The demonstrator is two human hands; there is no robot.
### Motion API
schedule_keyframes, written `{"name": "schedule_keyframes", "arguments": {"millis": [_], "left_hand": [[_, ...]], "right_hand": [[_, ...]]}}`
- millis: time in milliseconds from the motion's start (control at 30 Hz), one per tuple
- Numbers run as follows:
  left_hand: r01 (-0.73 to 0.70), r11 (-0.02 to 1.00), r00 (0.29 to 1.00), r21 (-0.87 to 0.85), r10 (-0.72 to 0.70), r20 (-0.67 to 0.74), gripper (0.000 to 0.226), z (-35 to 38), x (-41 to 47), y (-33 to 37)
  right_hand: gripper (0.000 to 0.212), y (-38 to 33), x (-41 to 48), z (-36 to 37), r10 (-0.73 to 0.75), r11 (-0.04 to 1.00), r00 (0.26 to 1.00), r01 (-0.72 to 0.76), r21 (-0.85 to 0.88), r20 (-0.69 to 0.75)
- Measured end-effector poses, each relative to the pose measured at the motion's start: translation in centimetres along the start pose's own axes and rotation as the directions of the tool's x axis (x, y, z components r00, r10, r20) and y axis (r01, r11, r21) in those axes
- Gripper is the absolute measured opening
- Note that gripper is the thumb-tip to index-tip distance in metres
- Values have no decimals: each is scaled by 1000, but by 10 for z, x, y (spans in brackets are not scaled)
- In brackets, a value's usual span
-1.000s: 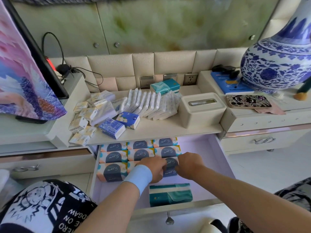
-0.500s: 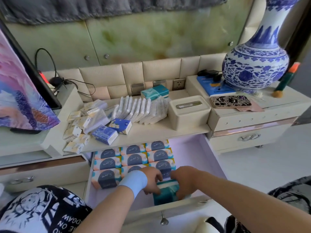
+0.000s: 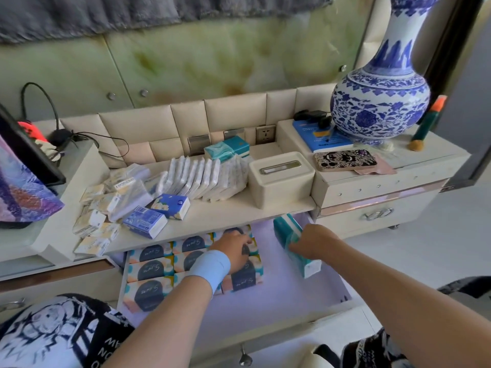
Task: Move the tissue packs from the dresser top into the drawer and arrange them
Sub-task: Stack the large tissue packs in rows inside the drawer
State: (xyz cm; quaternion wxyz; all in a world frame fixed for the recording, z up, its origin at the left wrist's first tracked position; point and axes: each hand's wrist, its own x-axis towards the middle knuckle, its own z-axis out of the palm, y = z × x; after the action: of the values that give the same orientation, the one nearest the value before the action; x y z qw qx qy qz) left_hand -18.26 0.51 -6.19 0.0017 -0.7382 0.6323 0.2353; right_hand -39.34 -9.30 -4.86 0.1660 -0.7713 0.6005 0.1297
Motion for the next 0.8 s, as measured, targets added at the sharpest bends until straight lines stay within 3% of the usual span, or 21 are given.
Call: {"name": "schedule_keyframes", "arguments": {"millis": [100, 233, 333, 400, 467, 633, 800], "left_hand": [[-7, 992, 996, 129, -4, 84, 58, 8, 10, 3], [6, 981, 989, 196, -34, 142, 61, 12, 19, 1], [1, 973, 986, 230, -40, 165, 69, 13, 24, -6], [4, 973, 983, 231, -47, 179, 73, 14, 26, -12], [9, 969, 982, 246, -54, 178, 69, 16, 28, -16], [25, 973, 981, 228, -68, 181, 69, 15, 30, -15], [4, 995, 997, 97, -11, 71, 57, -9, 32, -2]], "right_hand": [[42, 3, 12, 26, 70, 994, 993, -62, 87, -97], [38, 3, 21, 46, 0, 996, 986, -15, -86, -166], [44, 3, 27, 48, -215, 952, 951, 154, -265, -221], [54, 4, 30, 51, -409, 867, 905, 348, -357, -113], [59, 5, 33, 55, -481, 792, 877, 424, -438, -20], [53, 9, 35, 49, -293, 864, 948, 205, -459, -127], [34, -1, 28, 32, -283, 906, 949, 216, -365, -139]]}}
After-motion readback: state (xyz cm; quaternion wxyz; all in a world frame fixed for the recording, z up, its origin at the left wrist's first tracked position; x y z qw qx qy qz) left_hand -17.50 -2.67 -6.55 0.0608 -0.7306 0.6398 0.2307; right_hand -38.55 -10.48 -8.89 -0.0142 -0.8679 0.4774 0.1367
